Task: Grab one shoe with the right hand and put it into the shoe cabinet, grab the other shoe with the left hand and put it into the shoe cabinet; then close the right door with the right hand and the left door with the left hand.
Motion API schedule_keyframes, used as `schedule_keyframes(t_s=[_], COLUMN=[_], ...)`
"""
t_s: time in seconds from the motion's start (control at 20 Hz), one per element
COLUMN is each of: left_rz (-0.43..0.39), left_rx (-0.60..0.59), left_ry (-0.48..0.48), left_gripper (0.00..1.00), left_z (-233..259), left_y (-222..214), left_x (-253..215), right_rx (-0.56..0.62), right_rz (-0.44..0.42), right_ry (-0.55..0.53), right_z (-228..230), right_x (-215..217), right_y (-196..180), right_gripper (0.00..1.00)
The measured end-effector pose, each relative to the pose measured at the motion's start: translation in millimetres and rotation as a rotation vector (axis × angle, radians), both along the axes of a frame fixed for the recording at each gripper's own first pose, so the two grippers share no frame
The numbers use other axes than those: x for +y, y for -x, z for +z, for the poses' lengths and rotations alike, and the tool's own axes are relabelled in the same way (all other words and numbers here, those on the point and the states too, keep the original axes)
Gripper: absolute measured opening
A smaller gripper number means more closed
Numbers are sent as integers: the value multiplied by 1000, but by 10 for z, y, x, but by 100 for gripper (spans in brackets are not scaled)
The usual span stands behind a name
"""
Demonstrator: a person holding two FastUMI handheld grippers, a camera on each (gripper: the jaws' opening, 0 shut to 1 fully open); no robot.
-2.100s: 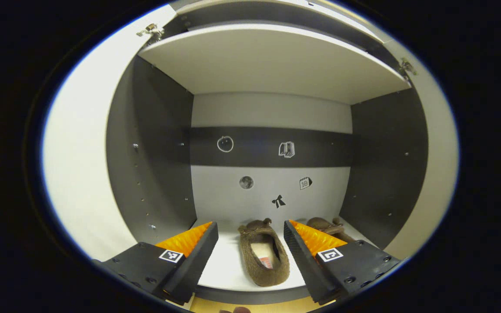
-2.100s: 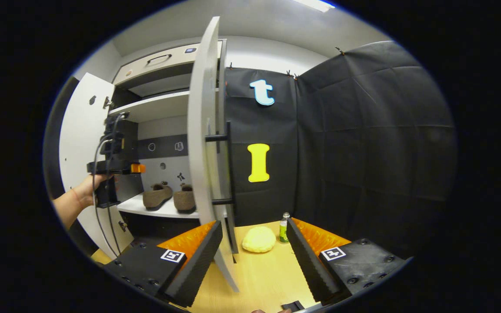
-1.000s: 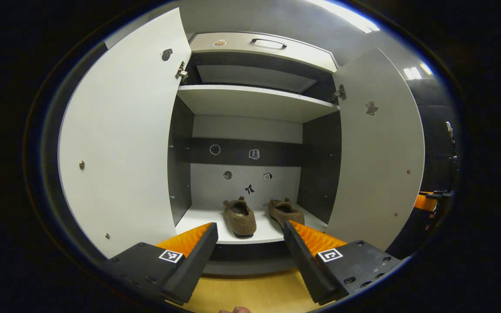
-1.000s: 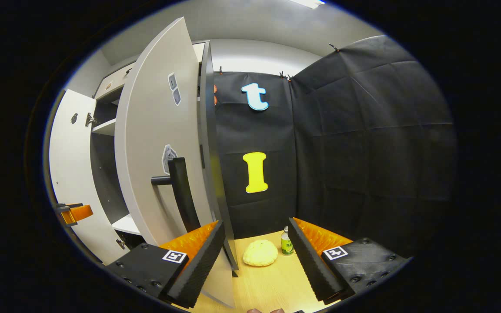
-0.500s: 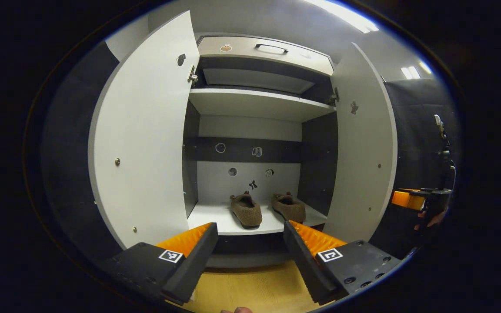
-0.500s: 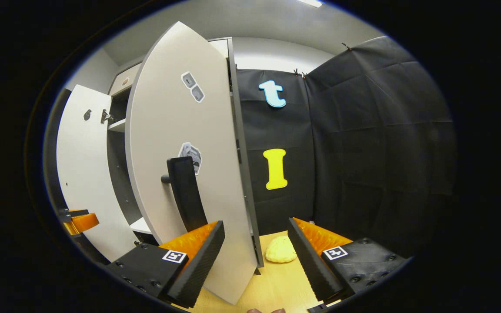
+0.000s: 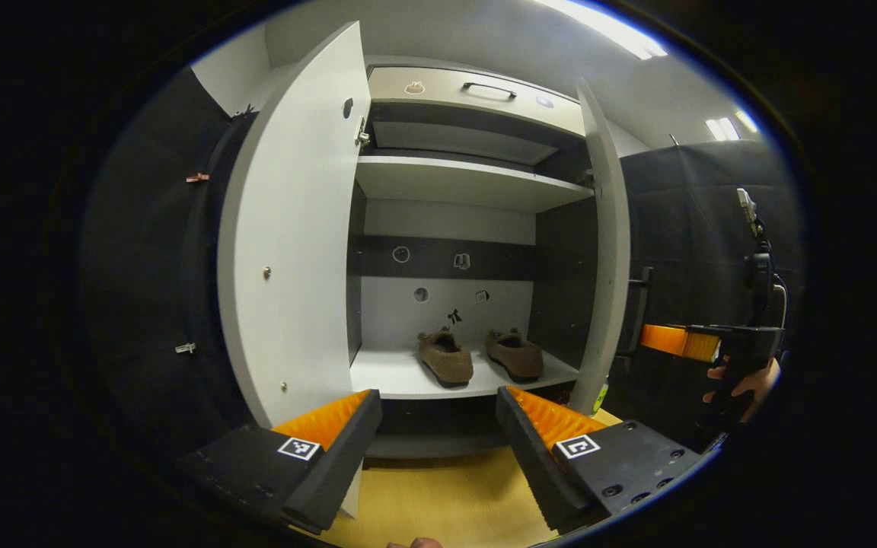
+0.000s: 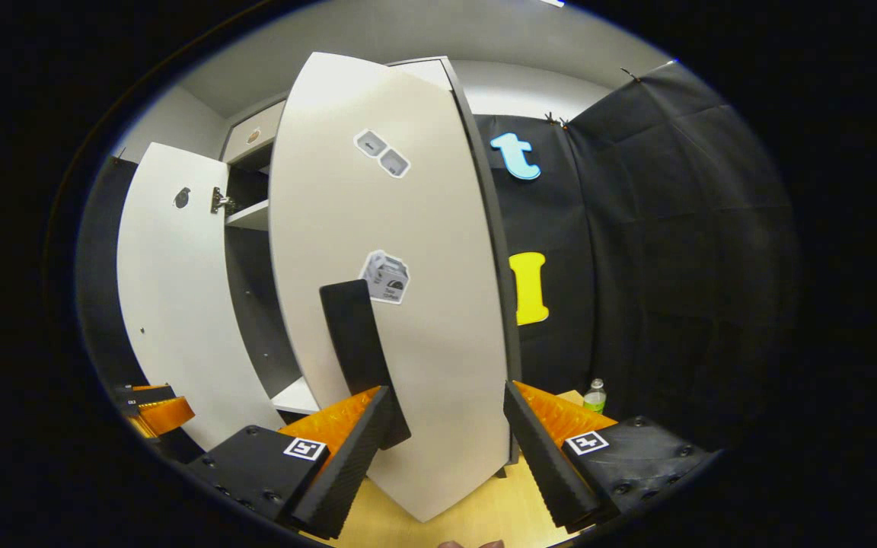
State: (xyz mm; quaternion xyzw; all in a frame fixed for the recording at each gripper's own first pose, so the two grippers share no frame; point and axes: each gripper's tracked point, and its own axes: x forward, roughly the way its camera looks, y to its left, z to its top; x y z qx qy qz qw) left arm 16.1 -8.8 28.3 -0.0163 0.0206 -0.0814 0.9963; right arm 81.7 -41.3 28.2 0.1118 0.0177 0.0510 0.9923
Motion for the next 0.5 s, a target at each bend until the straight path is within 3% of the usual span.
schedule_keyframes(t_s=[0.5], left_rz=[129], left_rx=[3], left_ry=[-19], left_gripper=[96], left_z=[98], left_y=[460], left_x=[978], right_rx=[-17], right_rz=[19], right_ry=[-22], right_z=[-30], right_x=[494], right_y=[33], right_gripper=[98])
